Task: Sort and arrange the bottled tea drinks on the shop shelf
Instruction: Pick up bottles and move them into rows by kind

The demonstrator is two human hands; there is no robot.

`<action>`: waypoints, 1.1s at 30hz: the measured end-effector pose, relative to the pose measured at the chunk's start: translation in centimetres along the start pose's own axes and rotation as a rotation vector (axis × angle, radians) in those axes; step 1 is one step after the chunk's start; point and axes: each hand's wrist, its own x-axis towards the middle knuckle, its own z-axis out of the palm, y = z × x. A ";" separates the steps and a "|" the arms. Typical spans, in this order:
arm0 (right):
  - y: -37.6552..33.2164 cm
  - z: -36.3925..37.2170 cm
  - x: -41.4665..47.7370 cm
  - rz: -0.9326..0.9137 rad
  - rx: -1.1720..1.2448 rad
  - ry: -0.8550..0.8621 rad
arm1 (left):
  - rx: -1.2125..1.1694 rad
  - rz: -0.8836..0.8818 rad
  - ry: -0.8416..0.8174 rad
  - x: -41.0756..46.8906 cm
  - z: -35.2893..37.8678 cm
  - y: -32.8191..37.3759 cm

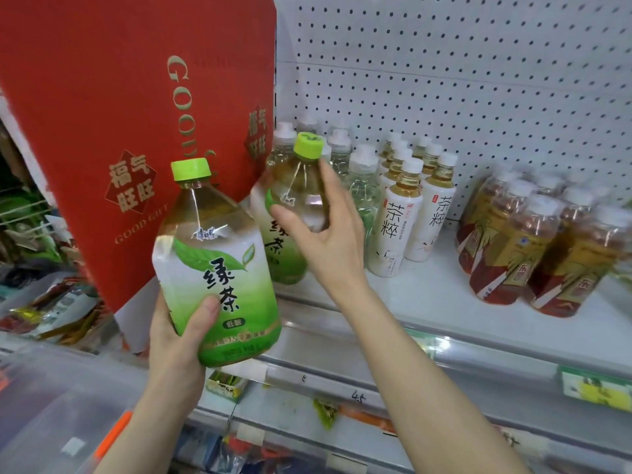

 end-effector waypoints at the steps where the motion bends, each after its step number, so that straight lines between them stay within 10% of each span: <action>1: -0.3 -1.2 -0.4 0.003 0.016 0.051 | -0.014 -0.010 -0.021 0.0 0.3 -0.1; 33: 6.3 -53.9 -28.9 0.364 -0.196 0.706 | -0.154 -0.556 -0.791 -29.6 39.4 -13.0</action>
